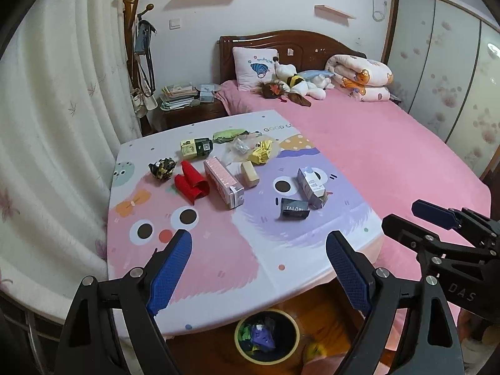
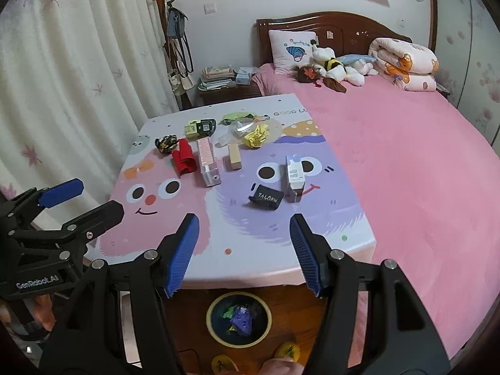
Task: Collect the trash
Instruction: 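Raise both tools back toward the table, then grasp the white carton with the right gripper while the left gripper grasps the black TALOPN box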
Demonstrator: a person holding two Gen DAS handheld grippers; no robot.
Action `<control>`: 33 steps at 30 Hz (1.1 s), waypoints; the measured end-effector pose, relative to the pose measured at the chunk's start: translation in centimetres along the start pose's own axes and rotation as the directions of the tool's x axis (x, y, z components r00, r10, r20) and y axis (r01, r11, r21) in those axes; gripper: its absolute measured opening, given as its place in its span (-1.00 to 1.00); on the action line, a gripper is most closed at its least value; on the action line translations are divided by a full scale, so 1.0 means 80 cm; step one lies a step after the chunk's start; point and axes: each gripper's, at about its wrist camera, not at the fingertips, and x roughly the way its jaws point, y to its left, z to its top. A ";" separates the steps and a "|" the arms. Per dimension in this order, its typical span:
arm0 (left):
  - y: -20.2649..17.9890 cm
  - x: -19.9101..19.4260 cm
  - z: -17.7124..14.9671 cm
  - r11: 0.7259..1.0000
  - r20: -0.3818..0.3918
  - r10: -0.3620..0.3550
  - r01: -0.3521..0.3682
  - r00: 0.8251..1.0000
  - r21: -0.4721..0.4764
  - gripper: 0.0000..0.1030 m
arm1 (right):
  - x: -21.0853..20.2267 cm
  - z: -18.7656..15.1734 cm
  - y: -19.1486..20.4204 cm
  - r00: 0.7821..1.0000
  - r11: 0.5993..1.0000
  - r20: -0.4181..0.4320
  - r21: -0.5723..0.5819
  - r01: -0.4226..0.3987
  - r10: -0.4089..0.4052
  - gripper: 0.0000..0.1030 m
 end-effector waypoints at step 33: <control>-0.076 0.417 0.032 0.847 -0.479 0.128 -0.347 0.869 -0.403 0.69 | 0.498 0.077 -0.149 0.799 0.922 -0.563 -0.154 -0.355 0.213 -0.16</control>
